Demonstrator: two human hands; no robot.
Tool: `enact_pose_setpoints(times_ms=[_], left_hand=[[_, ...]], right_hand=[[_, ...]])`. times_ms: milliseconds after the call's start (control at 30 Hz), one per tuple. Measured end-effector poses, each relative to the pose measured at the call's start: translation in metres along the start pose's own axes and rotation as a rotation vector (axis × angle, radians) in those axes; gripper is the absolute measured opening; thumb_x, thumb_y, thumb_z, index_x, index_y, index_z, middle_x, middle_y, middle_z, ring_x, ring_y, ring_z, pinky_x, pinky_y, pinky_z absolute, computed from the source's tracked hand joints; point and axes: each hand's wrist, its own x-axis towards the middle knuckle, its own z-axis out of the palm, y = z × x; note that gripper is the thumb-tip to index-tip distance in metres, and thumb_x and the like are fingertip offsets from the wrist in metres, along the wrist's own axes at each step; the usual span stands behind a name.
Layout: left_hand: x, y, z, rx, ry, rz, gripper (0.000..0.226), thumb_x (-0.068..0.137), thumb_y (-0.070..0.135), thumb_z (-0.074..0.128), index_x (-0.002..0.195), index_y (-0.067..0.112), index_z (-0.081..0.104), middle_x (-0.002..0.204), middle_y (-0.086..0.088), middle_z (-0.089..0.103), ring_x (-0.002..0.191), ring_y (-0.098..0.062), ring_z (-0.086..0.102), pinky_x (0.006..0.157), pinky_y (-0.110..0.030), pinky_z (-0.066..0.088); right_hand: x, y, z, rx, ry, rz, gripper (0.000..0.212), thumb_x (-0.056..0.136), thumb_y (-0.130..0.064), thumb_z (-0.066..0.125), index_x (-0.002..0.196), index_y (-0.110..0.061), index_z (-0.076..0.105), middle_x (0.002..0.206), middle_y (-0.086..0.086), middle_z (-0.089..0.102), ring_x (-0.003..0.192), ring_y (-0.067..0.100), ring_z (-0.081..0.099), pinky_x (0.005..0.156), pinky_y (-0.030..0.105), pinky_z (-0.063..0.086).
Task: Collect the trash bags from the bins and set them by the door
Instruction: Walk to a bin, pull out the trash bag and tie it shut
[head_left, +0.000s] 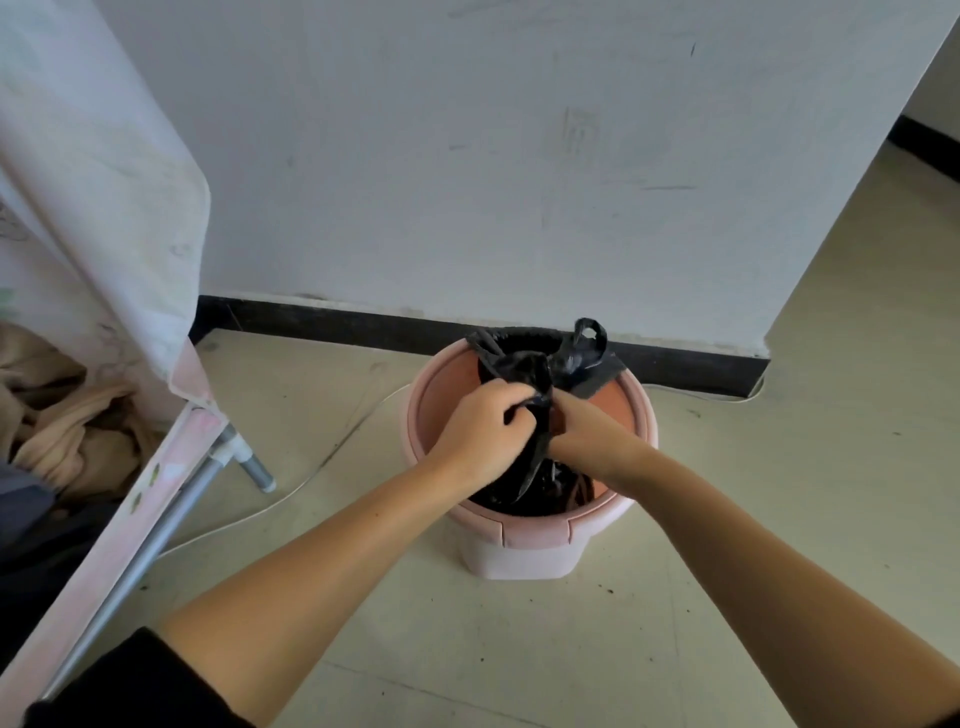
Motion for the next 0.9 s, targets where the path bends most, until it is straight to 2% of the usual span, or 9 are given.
enact_pose_setpoints(times_ms=[167, 267, 400, 500, 567, 700, 767, 833, 900], left_hand=[[-0.001, 0.006, -0.006, -0.086, -0.2, -0.065, 0.024, 0.092, 0.015, 0.05, 0.1, 0.009, 0.071, 0.114, 0.004, 0.06, 0.105, -0.007, 0.055, 0.087, -0.019, 0.037], [0.013, 0.011, -0.015, -0.193, -0.005, -0.182, 0.028, 0.09, 0.025, 0.051, 0.074, 0.017, 0.072, 0.08, 0.019, 0.068, 0.08, 0.008, 0.059, 0.077, -0.014, 0.042], [0.064, -0.013, -0.013, -0.154, 0.195, -0.439, 0.033, 0.09, 0.036, 0.049, 0.072, 0.011, 0.061, 0.06, -0.002, 0.053, 0.06, -0.025, 0.052, 0.065, -0.031, 0.041], [0.089, -0.022, -0.007, -0.09, 0.149, -0.653, 0.066, 0.088, 0.041, 0.058, 0.128, -0.009, 0.044, 0.119, -0.021, 0.059, 0.107, -0.036, 0.058, 0.088, -0.04, 0.045], [0.096, -0.025, -0.004, -0.1, 0.192, -0.694, 0.063, 0.091, 0.023, 0.058, 0.138, -0.008, 0.029, 0.139, -0.021, 0.045, 0.126, -0.035, 0.047, 0.099, -0.038, 0.04], [0.099, -0.032, -0.011, -0.128, 0.21, -0.725, 0.026, 0.089, -0.002, 0.049, 0.114, -0.008, 0.054, 0.115, -0.022, 0.058, 0.102, -0.033, 0.059, 0.085, -0.039, 0.052], [0.097, -0.033, -0.023, -0.349, 0.248, -0.755, 0.005, 0.086, -0.009, 0.05, 0.086, -0.007, 0.055, 0.087, -0.017, 0.056, 0.074, -0.028, 0.056, 0.058, -0.032, 0.055], [0.092, -0.038, -0.036, -0.621, 0.287, -0.82, 0.018, 0.084, -0.015, 0.048, 0.073, -0.001, 0.051, 0.071, -0.014, 0.051, 0.058, -0.024, 0.052, 0.035, -0.026, 0.05], [0.089, -0.049, -0.042, -0.734, 0.313, -0.825, 0.02, 0.084, -0.013, 0.048, 0.07, 0.002, 0.05, 0.071, -0.014, 0.051, 0.057, -0.023, 0.053, 0.044, -0.029, 0.054]], right_hand=[[0.01, 0.002, 0.011, -0.093, 0.178, -0.006, 0.015, 0.083, -0.007, 0.05, 0.092, -0.008, 0.063, 0.077, -0.001, 0.063, 0.07, 0.012, 0.055, 0.064, 0.024, 0.045], [0.015, 0.008, 0.008, -0.137, 0.293, 0.058, 0.016, 0.085, -0.006, 0.046, 0.086, 0.0, 0.06, 0.073, 0.007, 0.063, 0.067, 0.02, 0.054, 0.062, 0.035, 0.045], [0.013, 0.003, 0.009, -0.184, 0.249, 0.06, 0.015, 0.089, -0.005, 0.043, 0.085, 0.002, 0.057, 0.073, 0.006, 0.058, 0.066, 0.017, 0.05, 0.063, 0.032, 0.043], [0.012, 0.005, 0.01, -0.223, 0.227, 0.074, 0.015, 0.088, -0.007, 0.045, 0.086, 0.0, 0.057, 0.073, 0.003, 0.057, 0.062, 0.013, 0.048, 0.057, 0.026, 0.041], [0.012, 0.008, 0.008, -0.246, 0.238, 0.107, 0.016, 0.087, -0.007, 0.045, 0.072, -0.004, 0.05, 0.063, 0.002, 0.051, 0.057, 0.014, 0.043, 0.048, 0.021, 0.032], [0.014, 0.013, 0.005, -0.271, 0.282, 0.132, 0.033, 0.086, -0.003, 0.043, 0.056, -0.014, 0.034, 0.051, -0.001, 0.041, 0.047, 0.012, 0.037, 0.037, 0.015, 0.028], [0.017, 0.015, 0.002, -0.283, 0.316, 0.118, 0.033, 0.085, -0.003, 0.042, 0.056, -0.015, 0.034, 0.05, -0.002, 0.04, 0.046, 0.012, 0.038, 0.039, 0.015, 0.025], [0.02, 0.014, 0.001, -0.295, 0.356, 0.094, 0.033, 0.085, -0.002, 0.044, 0.056, -0.016, 0.036, 0.051, -0.002, 0.041, 0.046, 0.011, 0.039, 0.039, 0.014, 0.025], [0.024, 0.012, 0.001, -0.288, 0.387, 0.065, 0.037, 0.084, 0.003, 0.044, 0.053, -0.015, 0.034, 0.052, -0.001, 0.039, 0.045, 0.011, 0.035, 0.035, 0.014, 0.027]])
